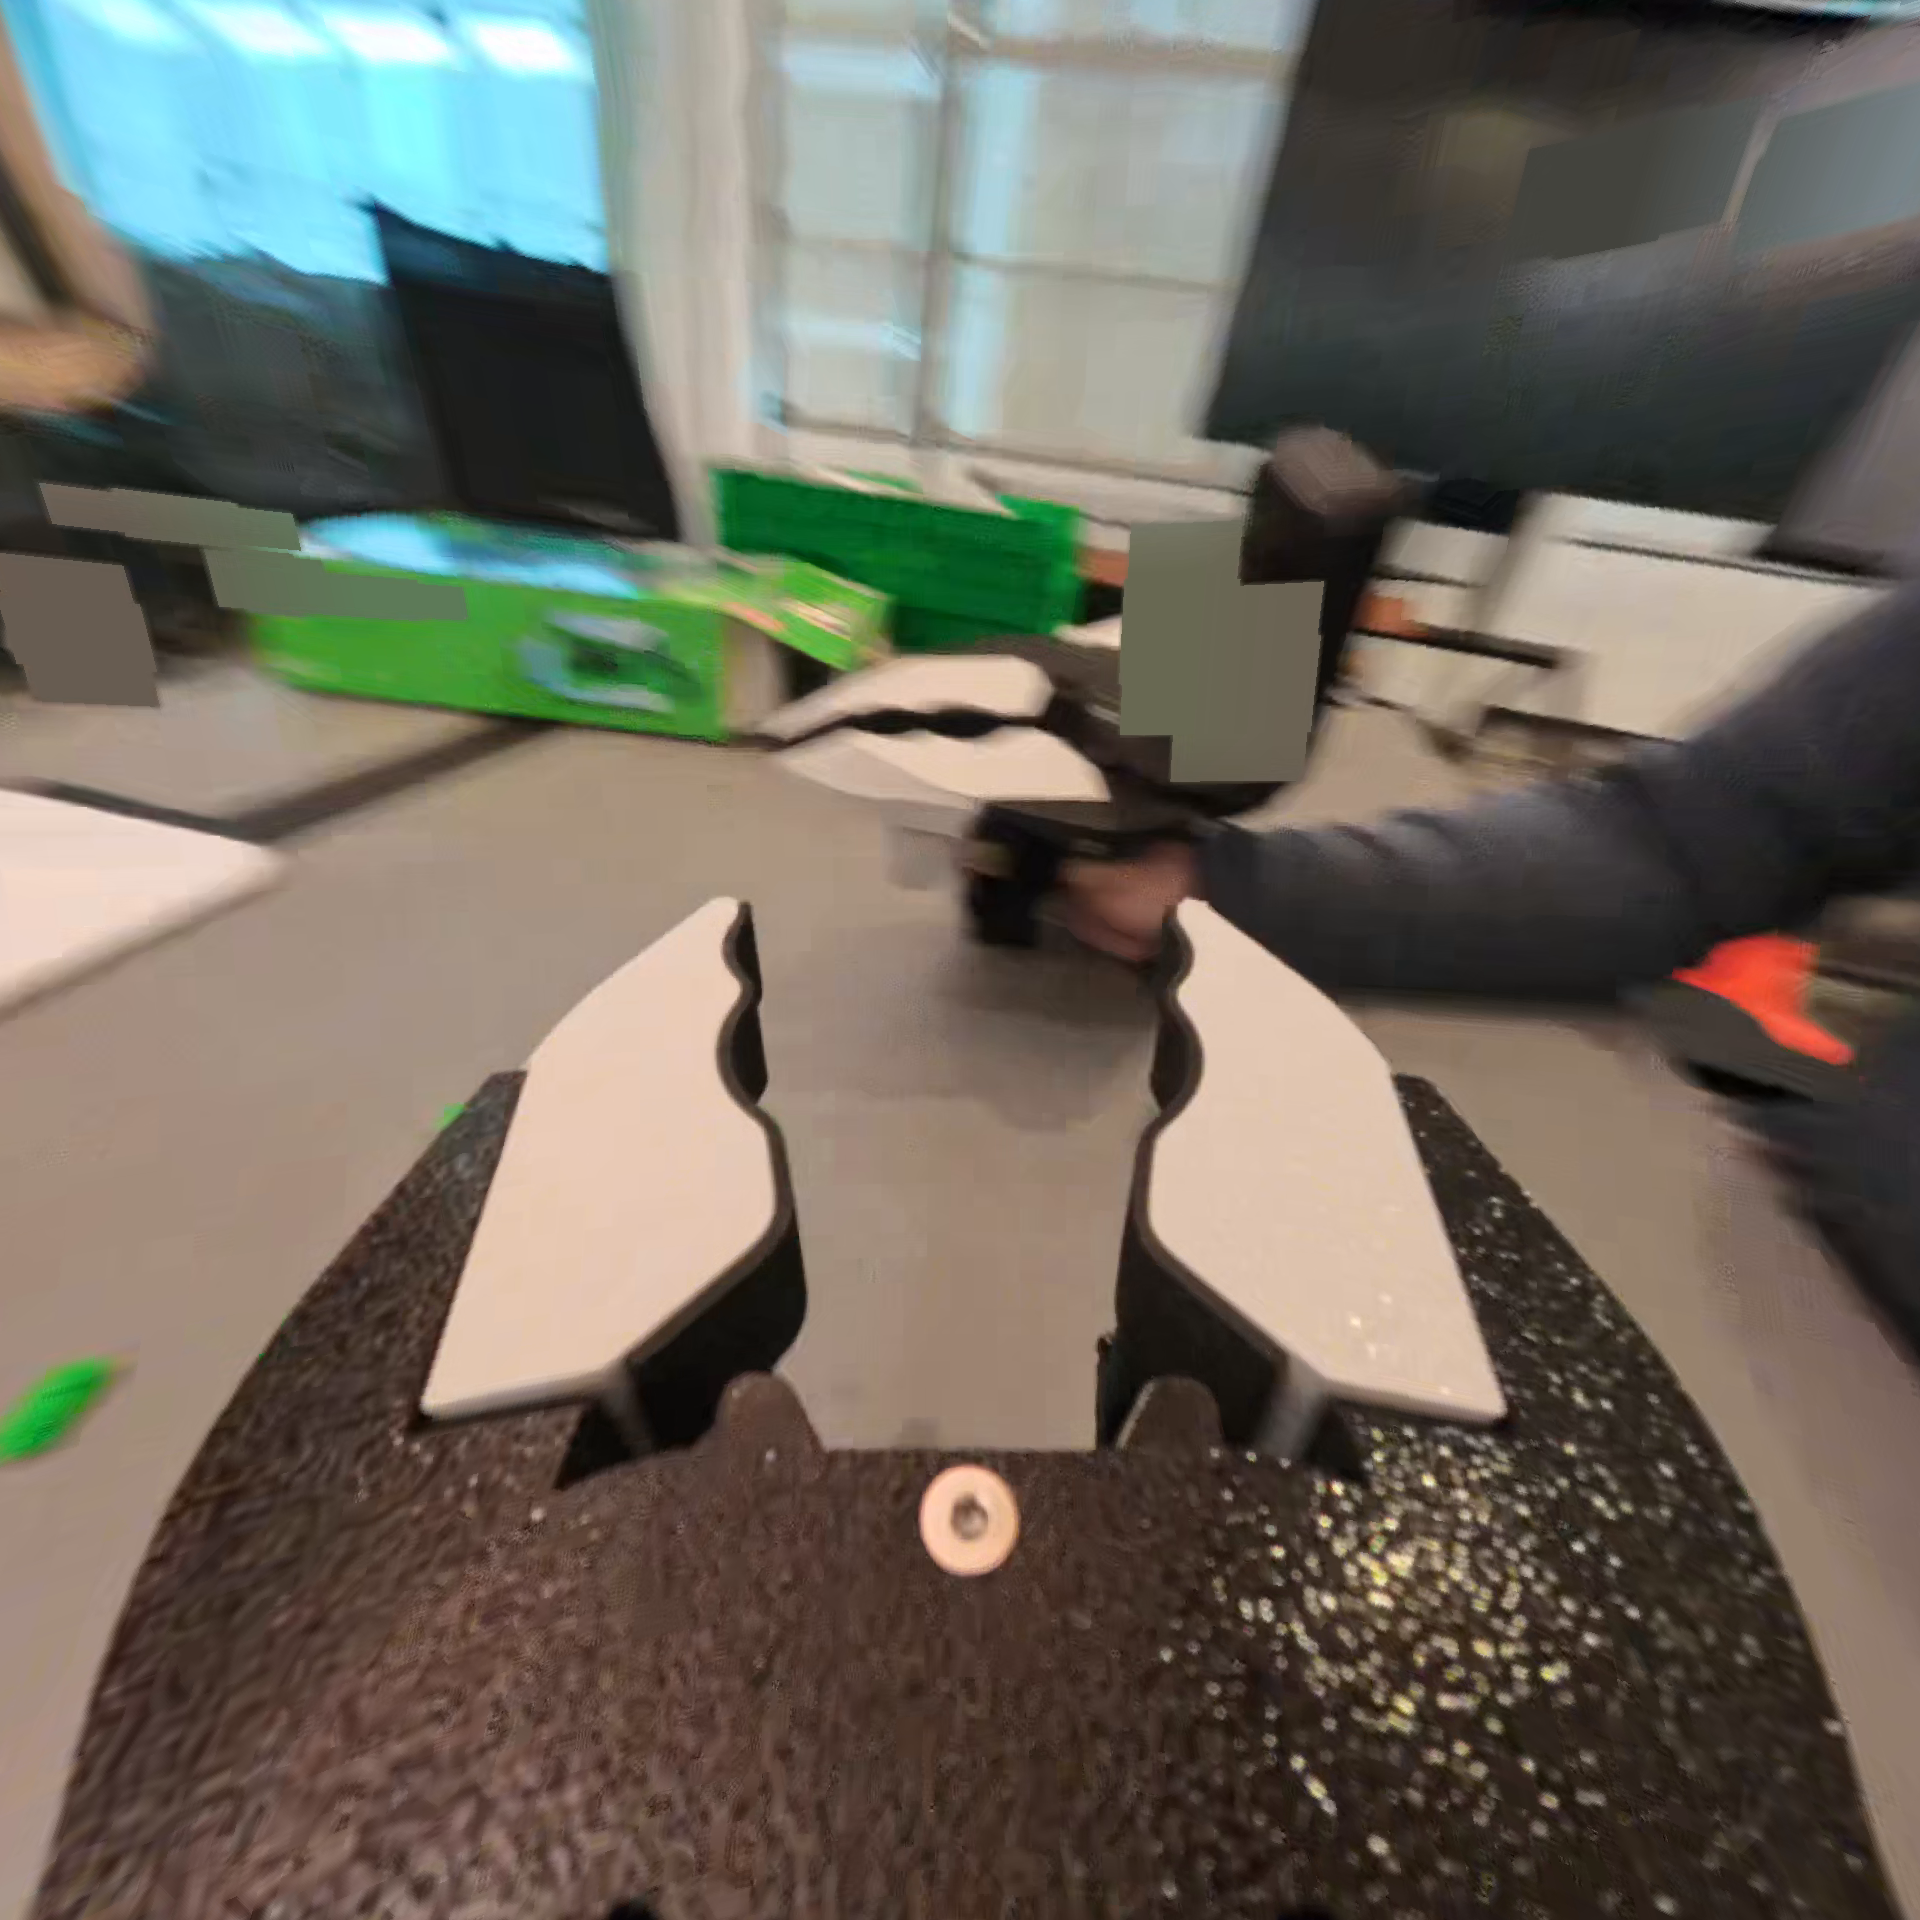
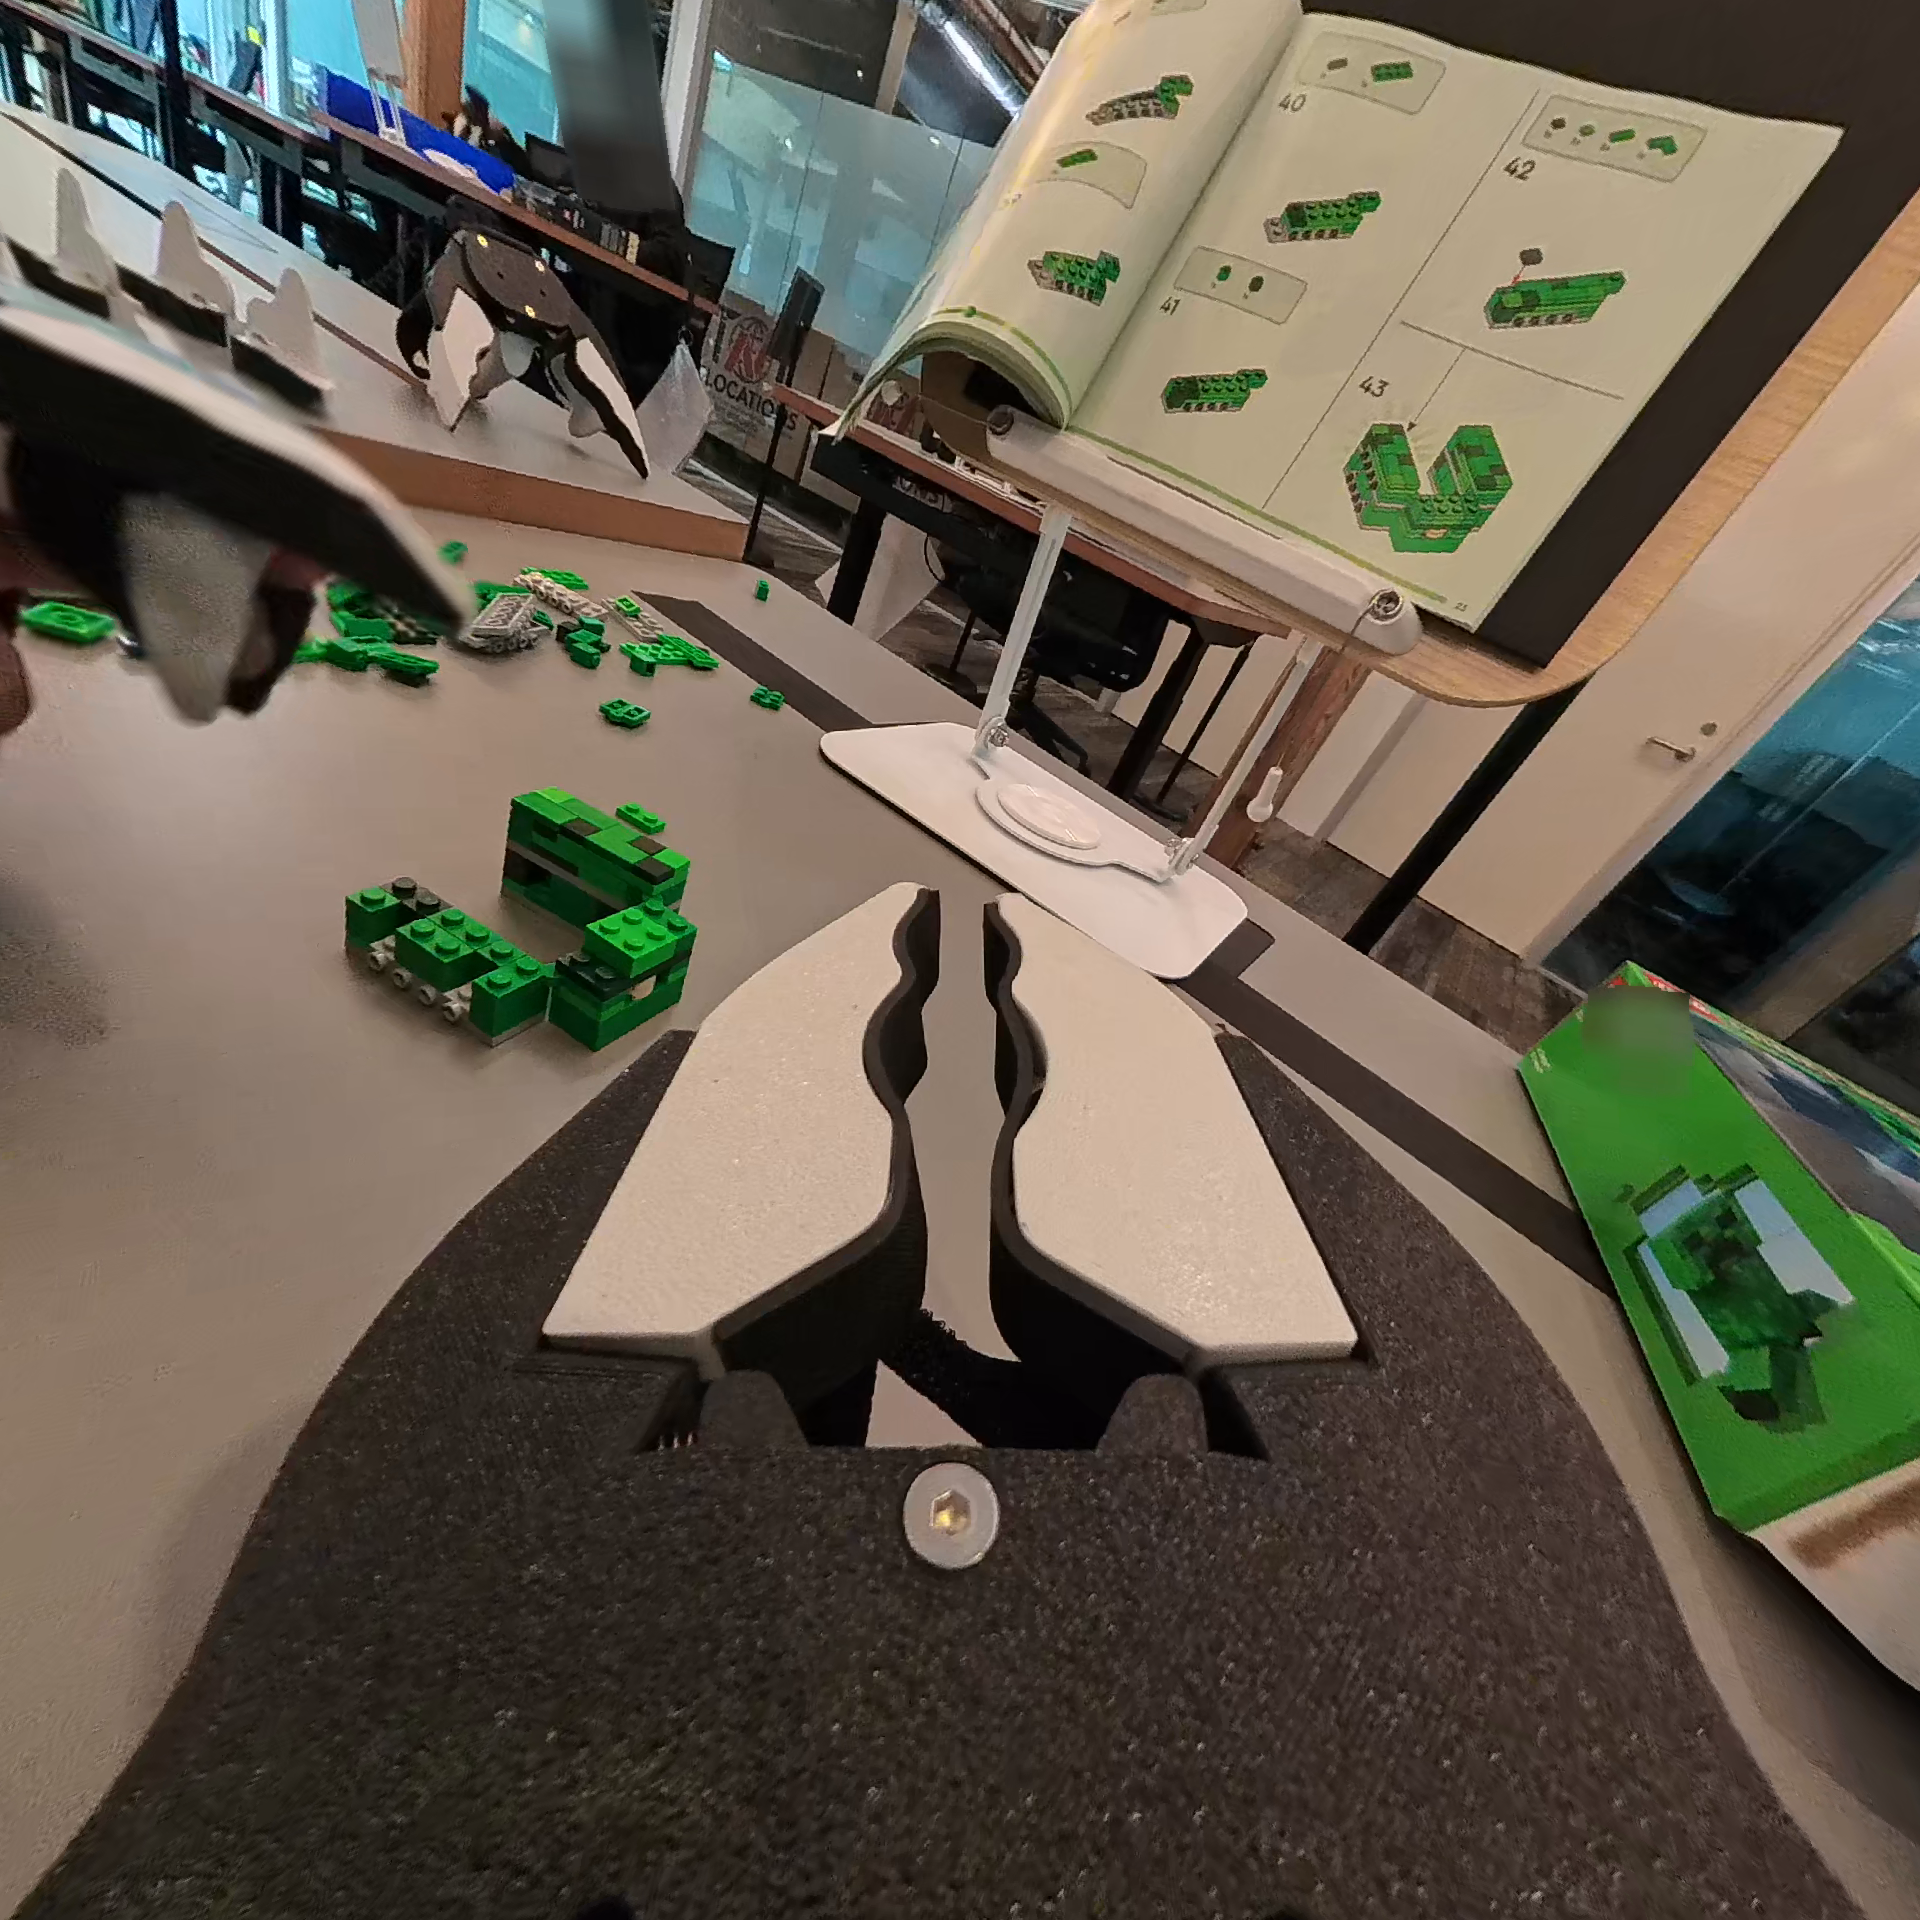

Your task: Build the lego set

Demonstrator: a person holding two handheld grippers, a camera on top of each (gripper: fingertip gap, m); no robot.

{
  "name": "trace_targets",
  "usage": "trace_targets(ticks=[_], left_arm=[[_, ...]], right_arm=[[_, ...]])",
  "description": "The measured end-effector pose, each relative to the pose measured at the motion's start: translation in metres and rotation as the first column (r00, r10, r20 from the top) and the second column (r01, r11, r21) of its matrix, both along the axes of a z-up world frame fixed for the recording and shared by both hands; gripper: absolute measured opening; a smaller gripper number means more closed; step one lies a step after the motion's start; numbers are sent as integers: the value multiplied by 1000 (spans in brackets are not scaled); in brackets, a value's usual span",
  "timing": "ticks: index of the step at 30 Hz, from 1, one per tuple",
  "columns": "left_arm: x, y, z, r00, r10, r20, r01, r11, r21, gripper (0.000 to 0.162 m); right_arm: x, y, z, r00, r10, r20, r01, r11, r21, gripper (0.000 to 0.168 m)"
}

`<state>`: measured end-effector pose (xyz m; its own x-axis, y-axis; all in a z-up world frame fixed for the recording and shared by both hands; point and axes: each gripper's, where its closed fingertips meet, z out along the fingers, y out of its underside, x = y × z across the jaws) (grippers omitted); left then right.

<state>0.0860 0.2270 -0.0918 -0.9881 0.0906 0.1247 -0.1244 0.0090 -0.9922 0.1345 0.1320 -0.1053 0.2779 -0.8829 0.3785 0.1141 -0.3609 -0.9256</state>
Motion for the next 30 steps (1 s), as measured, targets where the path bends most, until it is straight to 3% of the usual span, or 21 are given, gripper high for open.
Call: trace_targets(ticks=[3,7,10,13,17,26,30], left_arm=[[-33,0,-25,977,-213,-12,212,960,182,74],[-82,-1,-48,891,-445,-88,444,818,365,70],[-93,-2,-65,884,-461,-83,437,749,498,74],[-96,-2,-74,884,-465,-37,400,715,573,57],[-94,2,-91,891,-448,-75,383,653,653,51],[-98,1,-99,882,-461,-99,402,627,667,29],[-99,-4,-90,877,-464,-122,439,673,595,19]], right_arm=[[1,0,0,1000,3,-1,-3,1000,3,7],[1,0,0,1000,8,-1,-8,1000,4,7],[1,1,-1,1000,9,-2,-9,1000,-3,6],[1,2,-1,1000,11,-1,-11,1000,-14,6],[1,3,-1,1000,12,1,-12,1000,-23,6],[1,5,-2,1000,15,4,-15,999,-42,6],[1,6,-2,1000,16,6,-15,999,-48,6]])
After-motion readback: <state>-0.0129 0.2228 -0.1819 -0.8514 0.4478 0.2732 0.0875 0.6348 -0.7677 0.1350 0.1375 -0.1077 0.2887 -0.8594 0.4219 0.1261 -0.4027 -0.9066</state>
